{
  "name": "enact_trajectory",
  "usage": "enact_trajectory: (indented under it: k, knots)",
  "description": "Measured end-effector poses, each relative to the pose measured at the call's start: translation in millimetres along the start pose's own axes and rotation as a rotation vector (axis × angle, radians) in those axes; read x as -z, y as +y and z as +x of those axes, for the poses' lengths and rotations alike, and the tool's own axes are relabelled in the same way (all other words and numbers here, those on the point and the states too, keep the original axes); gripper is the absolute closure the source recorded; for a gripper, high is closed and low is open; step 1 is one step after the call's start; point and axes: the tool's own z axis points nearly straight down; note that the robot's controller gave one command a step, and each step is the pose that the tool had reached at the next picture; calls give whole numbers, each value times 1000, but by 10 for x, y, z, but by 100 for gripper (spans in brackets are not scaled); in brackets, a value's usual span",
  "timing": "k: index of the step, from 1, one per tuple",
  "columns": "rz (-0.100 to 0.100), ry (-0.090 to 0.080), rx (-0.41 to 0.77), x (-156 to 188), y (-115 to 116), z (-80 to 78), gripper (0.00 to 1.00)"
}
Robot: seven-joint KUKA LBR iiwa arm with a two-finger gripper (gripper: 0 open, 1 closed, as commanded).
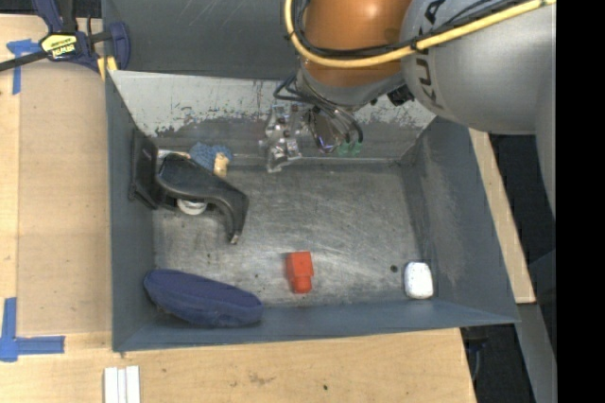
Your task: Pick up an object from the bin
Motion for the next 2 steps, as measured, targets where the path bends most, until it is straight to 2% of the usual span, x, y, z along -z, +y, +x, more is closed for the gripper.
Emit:
enact_trajectory:
  k: [1,2]
  knots:
    - [-1,9,2,-55,10,17,0]
    - [0,18,88,-1037,403,-282,0]
